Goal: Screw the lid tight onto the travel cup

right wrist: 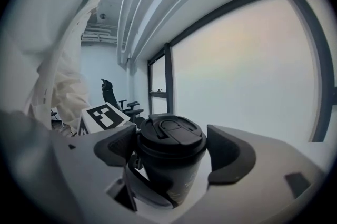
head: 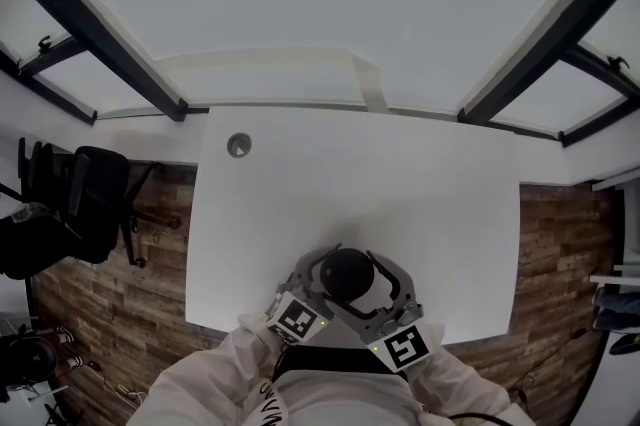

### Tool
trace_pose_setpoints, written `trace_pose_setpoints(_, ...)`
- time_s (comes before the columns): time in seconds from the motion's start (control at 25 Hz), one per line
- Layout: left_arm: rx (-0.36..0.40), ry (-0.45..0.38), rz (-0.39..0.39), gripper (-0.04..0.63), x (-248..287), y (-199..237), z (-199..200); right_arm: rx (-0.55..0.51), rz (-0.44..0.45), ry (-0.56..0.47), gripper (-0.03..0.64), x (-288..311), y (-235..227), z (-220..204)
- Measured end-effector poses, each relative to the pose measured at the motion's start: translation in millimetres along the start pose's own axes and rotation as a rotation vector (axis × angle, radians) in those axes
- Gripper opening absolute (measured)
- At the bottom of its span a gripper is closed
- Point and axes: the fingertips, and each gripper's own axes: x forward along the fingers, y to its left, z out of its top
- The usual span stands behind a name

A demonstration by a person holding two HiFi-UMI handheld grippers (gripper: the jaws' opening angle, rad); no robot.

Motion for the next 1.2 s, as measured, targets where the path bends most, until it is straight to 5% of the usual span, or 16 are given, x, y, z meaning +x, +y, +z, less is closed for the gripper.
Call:
trace_pose_setpoints(0.2,-0.001,-0.023,0.066,0.405,-10.4,1.8,-13.9,0.023,-0.115,-0.008,0.408,7.1,17.0,-0.6)
trace_pose_setpoints(0.4,-0.098,0.0,0.166,0.405,-58.1,27.8,-31.5,0.127,-0.024,-0.071,0.408,48.9,46.2,3.8)
trace_pose_setpoints(0.56,-0.12,0.069,0.129,0.405,-35.2,9.0,-26.2,0.155,-0.098,-0.046,0.408,6.2,-6.3,9.2)
trace_pose_setpoints(0.8,-0.022,0.03,0.062,0.405,-7.2,-34.4,-17.7,0.12,-0.066,-0.085,0.408,-42.9,18.1,8.4)
trace_pose_setpoints(1.0,-0.045,0.025,-0.047,0.405,18.5,-7.3,4.1,0.052,-0.015,-0.061,0.408,-23.7,-17.2,20.2)
trace_pose_setpoints(1.2,-0.069,0.023,-0.028,0.405,2.5,3.4,-4.3,0.024,0.016,-0.024,0.408,-3.4,-7.6,17.9)
